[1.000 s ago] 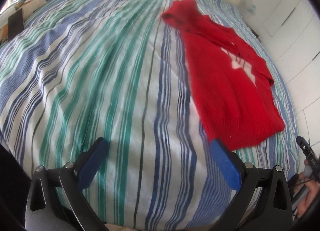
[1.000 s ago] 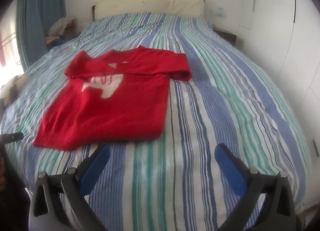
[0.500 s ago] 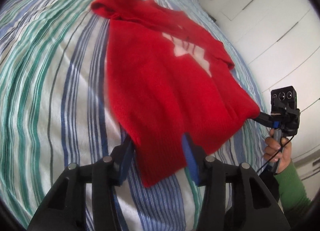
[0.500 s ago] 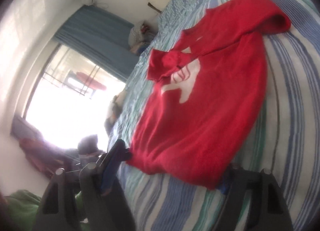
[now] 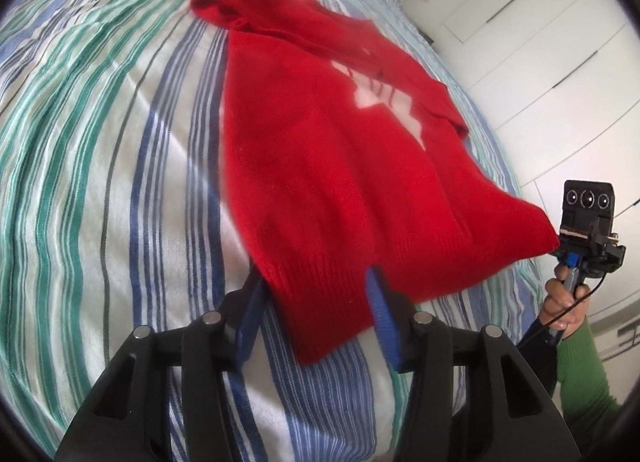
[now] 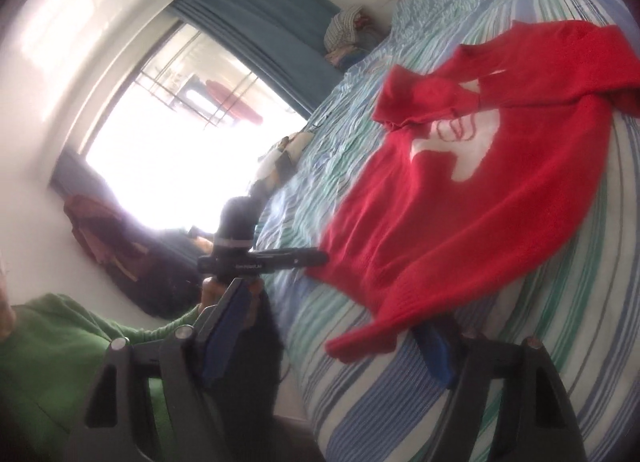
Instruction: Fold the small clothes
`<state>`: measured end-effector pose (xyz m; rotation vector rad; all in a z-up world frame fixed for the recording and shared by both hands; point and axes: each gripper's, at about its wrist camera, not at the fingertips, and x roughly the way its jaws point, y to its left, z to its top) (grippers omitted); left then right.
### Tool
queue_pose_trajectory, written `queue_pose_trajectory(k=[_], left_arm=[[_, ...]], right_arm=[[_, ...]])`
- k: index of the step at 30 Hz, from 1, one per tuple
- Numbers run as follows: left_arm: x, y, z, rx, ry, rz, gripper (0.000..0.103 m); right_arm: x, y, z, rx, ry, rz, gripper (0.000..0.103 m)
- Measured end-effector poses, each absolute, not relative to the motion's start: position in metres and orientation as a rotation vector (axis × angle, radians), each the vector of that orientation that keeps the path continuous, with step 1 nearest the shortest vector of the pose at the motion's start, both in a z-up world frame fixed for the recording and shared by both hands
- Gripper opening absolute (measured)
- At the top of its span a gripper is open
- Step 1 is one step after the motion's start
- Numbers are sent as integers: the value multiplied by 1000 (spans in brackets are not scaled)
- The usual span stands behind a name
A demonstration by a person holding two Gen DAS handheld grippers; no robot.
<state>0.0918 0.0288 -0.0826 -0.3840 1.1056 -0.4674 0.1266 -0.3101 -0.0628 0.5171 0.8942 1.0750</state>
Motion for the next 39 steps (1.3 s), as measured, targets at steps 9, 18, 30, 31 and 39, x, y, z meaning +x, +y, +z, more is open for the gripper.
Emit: queue_pose_trajectory(k=[9,18,30,31,39], left_arm=[[83,17,-86,-299,1126,-453,32],[68,47,-59,-313,1127,-428,2],[50,24,-80,-65,1173,-334,2],[50,24,-80,-69,1169,-331,2],[51,24,-90,-93,1160,-319,2]], right_arm=[[118,-311,-108,438,1112,814,71],[96,-333,-95,481,1055,598,5],[81,-352,-108,442,1152,336,4],[80,-353,-110,449,1148,330,4],[79,-349,-121,491,1113,292,4]])
